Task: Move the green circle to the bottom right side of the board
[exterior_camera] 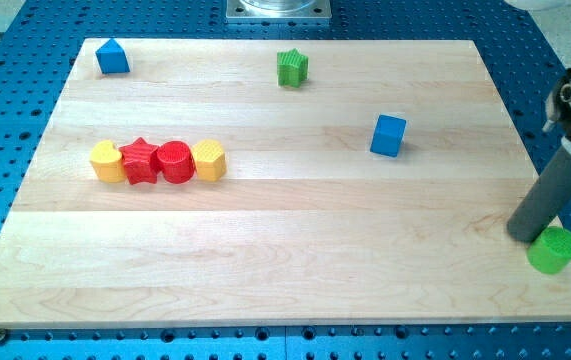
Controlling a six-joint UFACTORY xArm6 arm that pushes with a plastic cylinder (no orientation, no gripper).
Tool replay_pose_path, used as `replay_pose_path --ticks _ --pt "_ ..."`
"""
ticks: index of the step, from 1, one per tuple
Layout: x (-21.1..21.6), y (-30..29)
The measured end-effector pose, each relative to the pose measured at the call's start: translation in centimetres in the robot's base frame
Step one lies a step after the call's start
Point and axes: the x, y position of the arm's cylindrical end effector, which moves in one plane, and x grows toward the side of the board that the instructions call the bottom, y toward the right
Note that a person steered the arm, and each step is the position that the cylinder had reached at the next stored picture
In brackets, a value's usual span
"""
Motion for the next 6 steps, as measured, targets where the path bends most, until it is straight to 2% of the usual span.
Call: replay_pose_path --ticks 2,4,5,6 --pt "-4.5 2.0" --pt "4.3 2.0" --pt "4.3 2.0" --pt "2.2 2.0"
